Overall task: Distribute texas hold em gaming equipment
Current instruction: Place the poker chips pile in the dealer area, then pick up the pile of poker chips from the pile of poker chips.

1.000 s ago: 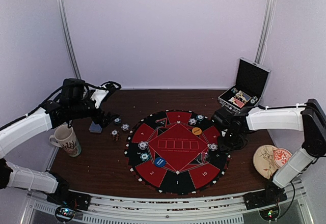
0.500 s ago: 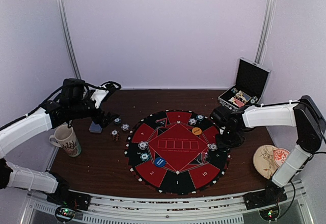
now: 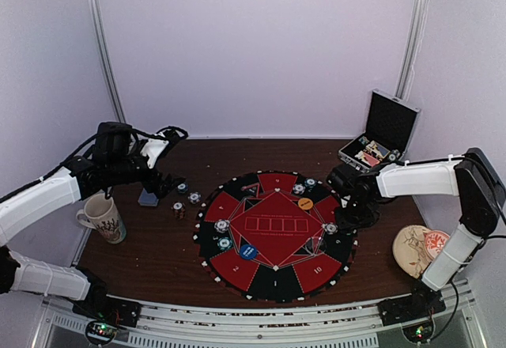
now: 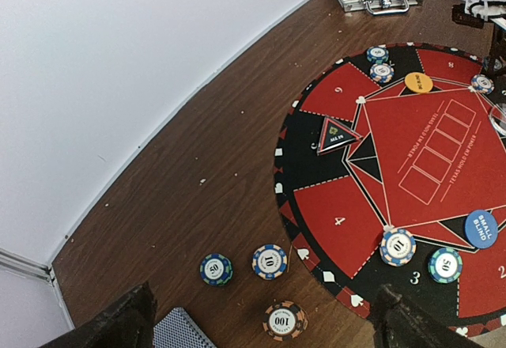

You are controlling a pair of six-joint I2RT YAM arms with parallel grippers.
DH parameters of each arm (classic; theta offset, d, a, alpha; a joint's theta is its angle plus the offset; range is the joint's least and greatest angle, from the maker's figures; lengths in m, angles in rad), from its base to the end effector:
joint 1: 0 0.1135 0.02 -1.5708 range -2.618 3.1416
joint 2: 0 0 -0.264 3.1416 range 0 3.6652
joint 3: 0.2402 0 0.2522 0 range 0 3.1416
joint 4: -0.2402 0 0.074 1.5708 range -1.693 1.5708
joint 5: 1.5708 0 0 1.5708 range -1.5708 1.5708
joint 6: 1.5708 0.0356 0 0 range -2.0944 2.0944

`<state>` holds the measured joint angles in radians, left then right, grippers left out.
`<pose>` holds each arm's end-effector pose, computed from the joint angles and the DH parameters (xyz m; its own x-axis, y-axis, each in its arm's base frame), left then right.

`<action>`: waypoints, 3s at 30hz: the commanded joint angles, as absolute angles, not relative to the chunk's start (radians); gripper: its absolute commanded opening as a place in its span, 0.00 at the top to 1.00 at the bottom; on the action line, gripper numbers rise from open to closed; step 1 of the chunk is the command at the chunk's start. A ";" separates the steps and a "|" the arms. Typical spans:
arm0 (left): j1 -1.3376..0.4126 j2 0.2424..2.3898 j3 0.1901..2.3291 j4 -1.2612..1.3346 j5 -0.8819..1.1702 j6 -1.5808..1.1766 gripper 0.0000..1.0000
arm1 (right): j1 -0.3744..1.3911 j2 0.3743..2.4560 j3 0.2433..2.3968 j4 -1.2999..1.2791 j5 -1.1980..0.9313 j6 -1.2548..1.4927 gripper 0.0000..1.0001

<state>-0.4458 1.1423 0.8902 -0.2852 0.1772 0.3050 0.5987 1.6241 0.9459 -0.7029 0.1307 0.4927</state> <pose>0.2284 -0.1161 0.2948 -0.2720 0.4576 -0.8465 0.6739 0.7186 0.1719 0.2364 0.1557 0.1628 -0.9695 -0.0937 -0.2267 -0.0907 0.9956 -0.0236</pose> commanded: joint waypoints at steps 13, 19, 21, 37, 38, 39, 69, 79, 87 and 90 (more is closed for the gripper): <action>-0.440 1.134 0.883 -0.245 0.176 0.299 0.02 | 0.592 1.621 0.967 -0.718 0.139 0.480 0.50; -0.439 1.135 0.883 -0.245 0.171 0.299 0.02 | 0.592 1.605 0.998 -0.752 0.153 0.480 0.45; -0.439 1.135 0.883 -0.244 0.169 0.298 0.02 | 0.592 1.585 1.023 -0.772 0.162 0.481 0.41; -0.418 1.195 0.904 -0.283 0.166 0.366 0.02 | 0.664 1.274 0.983 -0.490 0.174 0.447 0.08; -0.411 1.204 0.904 -0.283 0.173 0.372 0.02 | 0.681 1.257 0.961 -0.453 0.189 0.440 0.05; -0.402 1.215 0.906 -0.284 0.181 0.377 0.02 | 0.696 1.242 0.938 -0.417 0.205 0.432 0.04; -0.314 1.427 0.906 -0.408 0.386 0.601 0.08 | 0.874 1.167 0.717 -0.149 0.506 0.406 0.03; -0.295 1.529 0.939 -0.403 0.390 0.607 0.14 | 0.875 1.155 0.709 -0.149 0.506 0.405 0.03; -0.265 1.622 0.984 -0.381 0.409 0.586 0.20 | 0.875 1.173 0.712 -0.149 0.500 0.403 0.04; -0.255 1.648 1.002 -0.385 0.425 0.583 0.22 | 0.875 1.174 0.712 -0.149 0.499 0.404 0.04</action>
<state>-0.2756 1.6188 0.9611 -0.4122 0.3847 0.5915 0.8696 1.1763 0.7254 -0.1600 0.4767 0.4034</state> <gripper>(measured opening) 0.787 0.964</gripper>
